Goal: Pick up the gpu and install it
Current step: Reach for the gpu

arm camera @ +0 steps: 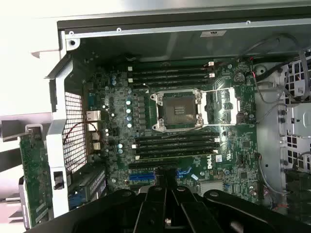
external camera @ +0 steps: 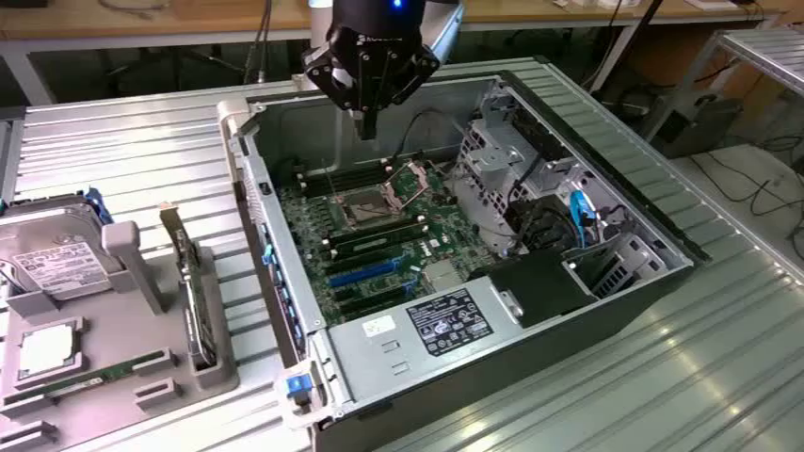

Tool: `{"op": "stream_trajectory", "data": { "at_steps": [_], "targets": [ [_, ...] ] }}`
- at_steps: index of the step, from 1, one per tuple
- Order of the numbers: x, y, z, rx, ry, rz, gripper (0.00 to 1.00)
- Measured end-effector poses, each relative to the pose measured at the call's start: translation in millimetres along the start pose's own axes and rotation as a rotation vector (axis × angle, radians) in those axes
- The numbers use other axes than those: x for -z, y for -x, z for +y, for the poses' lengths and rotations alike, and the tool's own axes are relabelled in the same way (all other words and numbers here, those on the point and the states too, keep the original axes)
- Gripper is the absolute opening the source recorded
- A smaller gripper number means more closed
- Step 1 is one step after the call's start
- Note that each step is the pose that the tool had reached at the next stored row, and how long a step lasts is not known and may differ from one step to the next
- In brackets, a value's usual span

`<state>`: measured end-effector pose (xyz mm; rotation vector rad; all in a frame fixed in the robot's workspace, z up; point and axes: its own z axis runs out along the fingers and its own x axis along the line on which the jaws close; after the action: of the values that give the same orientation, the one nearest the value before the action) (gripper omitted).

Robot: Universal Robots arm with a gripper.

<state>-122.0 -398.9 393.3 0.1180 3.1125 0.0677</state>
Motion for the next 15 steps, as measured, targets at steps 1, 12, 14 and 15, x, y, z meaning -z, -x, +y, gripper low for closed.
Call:
{"op": "stream_trajectory", "data": {
  "at_steps": [1, 12, 14, 15],
  "targets": [
    [0.0, 0.0, 0.0, 0.0, 0.0, 0.0, 0.11],
    [0.5, -8.6, -5.9, 0.0, 0.0, -0.0003, 0.11],
    [0.9, -16.7, -12.1, 0.0, 0.0002, -0.0004, 0.11],
    [1.1, -19.3, -14.2, 0.0, 0.0001, -0.0004, 0.11]
  ]
}}
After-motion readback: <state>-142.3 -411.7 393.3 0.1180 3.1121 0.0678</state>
